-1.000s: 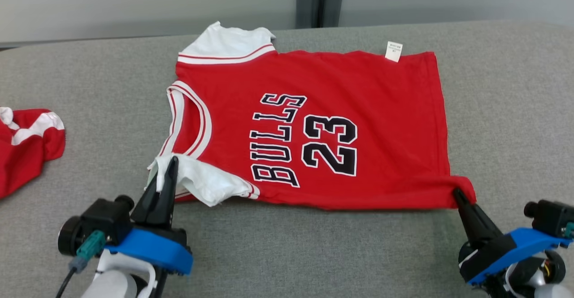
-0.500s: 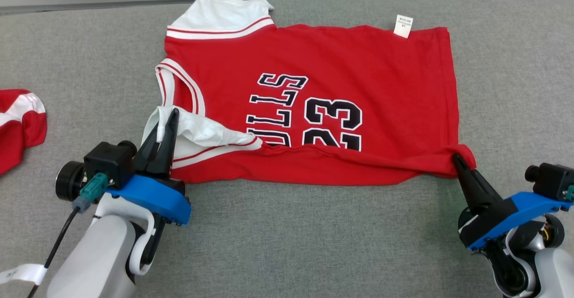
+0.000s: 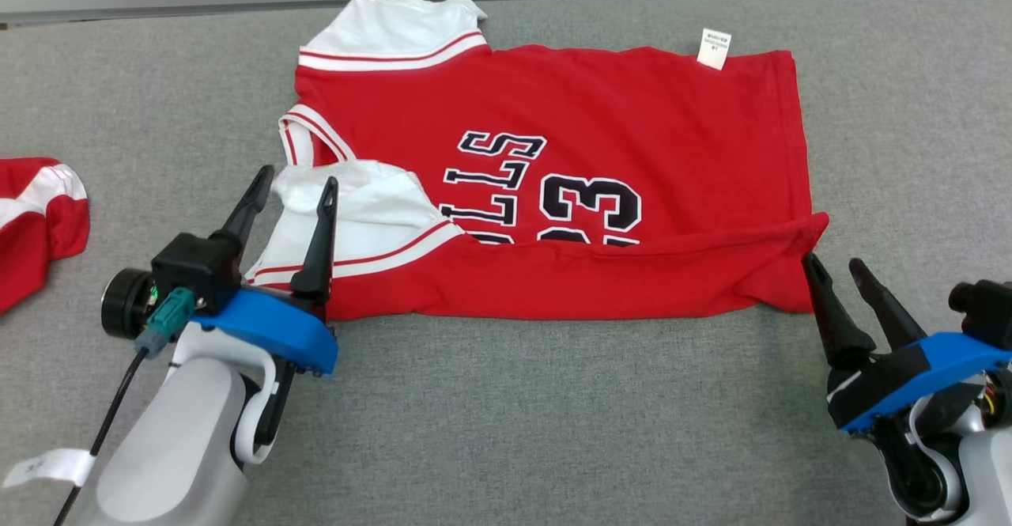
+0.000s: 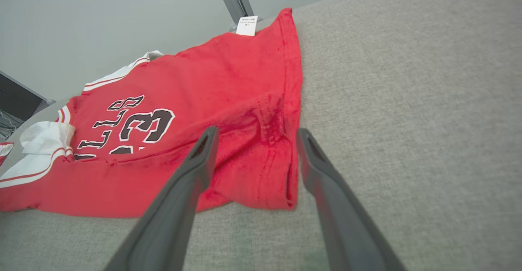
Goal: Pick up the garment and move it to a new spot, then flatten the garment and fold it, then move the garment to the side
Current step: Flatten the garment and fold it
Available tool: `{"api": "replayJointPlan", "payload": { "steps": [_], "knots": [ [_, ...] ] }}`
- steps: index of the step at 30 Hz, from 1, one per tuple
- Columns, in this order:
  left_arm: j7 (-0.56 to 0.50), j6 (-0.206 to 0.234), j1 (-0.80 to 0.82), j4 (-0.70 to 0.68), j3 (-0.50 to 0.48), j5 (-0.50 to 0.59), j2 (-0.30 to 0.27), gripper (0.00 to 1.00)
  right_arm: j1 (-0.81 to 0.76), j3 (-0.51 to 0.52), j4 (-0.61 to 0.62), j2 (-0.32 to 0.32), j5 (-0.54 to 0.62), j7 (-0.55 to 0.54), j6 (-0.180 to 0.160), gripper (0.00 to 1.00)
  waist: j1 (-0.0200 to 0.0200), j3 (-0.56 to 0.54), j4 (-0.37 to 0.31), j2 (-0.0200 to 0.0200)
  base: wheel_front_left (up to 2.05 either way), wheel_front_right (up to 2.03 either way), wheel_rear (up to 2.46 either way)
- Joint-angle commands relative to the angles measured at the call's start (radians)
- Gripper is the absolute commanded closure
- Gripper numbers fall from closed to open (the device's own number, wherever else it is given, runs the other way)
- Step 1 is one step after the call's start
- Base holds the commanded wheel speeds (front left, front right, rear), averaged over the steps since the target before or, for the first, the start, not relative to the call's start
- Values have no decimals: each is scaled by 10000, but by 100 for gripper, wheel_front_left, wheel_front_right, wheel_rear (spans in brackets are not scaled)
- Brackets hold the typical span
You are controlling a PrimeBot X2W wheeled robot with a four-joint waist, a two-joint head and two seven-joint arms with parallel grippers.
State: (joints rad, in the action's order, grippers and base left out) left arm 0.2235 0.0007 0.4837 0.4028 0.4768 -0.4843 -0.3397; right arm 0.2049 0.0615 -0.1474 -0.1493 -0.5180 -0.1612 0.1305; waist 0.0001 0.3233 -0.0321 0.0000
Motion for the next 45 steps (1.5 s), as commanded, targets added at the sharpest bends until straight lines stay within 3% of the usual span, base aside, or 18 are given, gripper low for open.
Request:
{"api": "replayJointPlan", "payload": {
  "steps": [1, 14, 31, 32, 33, 34, 35, 36, 45],
  "knots": [
    [82, 76, -135, 32, -50, -77, -13, 0, -154, 30, 4, -89, 88, 54, 5, 0, -1, -34, 7, 0, 0, 0, 0],
    [88, 359, -1691, 56, -133, -451, -88, 0, -315, -83, -422, -334, 858, -11, 5, 0, -1, -237, 233, 0, 0, 0, 0],
    [70, -23, -1447, 1512, 31, -797, 162, 0, 628, -674, -2092, -357, 1449, 493, 5, 0, -1, -8, 270, 0, 0, 0, 0],
    [34, -70, -1413, 1636, 34, -831, 206, 0, 661, -706, -2168, -329, 1448, 533, 5, 42, -1, -8, 272, 0, 0, 0, 0],
    [3, -120, -1348, 1749, 57, -844, 220, 11, 704, -754, -2243, -305, 1443, 563, 5, 58, -1, -10, 265, 0, 0, 0, 0],
    [1, -135, -1264, 1846, 70, -848, 246, 63, 766, -785, -2329, -300, 1434, 595, 5, 91, -1, -2, 257, 0, 0, 0, 0],
    [8, -164, -1207, 1930, 89, -856, 303, 95, 817, -821, -2403, -304, 1423, 644, 5, 100, -1, -3, 254, 0, 0, 0, 0],
    [6, -159, -1170, 1991, 119, -847, 367, 100, 848, -858, -2463, -309, 1412, 663, 5, 100, -1, -10, 250, 0, 0, 0, 0],
    [269, -181, -1343, 2049, -64, -957, 331, 100, 622, -922, -2775, -394, 1100, 1243, 3, 100, -1, -461, 240, 0, 0, 0, 0]
  ]
}}
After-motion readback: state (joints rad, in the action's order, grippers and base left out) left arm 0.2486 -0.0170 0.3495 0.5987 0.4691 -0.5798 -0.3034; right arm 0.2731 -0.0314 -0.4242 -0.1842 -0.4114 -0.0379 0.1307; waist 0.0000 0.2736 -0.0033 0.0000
